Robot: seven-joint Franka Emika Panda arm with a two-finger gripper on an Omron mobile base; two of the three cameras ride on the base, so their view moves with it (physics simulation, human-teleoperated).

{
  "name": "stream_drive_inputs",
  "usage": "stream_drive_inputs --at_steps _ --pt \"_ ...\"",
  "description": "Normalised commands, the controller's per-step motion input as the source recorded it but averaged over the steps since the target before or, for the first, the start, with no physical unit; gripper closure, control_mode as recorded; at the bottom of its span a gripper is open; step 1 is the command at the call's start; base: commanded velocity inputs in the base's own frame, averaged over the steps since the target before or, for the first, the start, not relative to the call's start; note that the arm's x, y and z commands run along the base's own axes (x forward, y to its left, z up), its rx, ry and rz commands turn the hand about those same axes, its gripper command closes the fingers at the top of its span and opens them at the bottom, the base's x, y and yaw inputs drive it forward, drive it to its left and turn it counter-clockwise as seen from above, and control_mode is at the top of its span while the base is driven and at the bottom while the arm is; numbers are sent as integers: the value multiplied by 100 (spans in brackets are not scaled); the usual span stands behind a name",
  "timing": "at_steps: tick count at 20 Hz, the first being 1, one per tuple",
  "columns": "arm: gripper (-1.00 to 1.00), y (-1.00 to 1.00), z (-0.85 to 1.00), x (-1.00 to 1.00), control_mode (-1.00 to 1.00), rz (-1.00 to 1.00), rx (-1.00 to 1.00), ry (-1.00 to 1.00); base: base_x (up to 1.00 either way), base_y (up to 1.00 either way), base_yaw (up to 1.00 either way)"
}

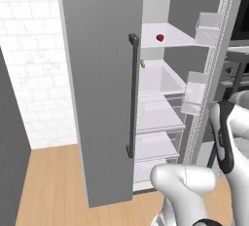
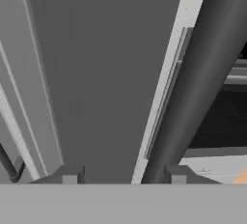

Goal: Take the strawberry from the fridge and place it on top of the pancake, located on the dining counter.

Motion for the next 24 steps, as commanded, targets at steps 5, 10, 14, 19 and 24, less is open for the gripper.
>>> stream_drive_inputs --at_steps 5,10,14,19,24 --pt "-100 5 3 -100 -100 0 -9 -13 0 0 0" --pt "-100 85 35 -34 -100 -2 -24 4 0 0 0" --pt "-100 100 33 15 -100 -5 -36 21 0 0 0" --pt "-100 90 3 43 -100 -5 -33 20 0 0 0" --pt "-100 21 0 92 -100 -1 -16 15 0 0 0"
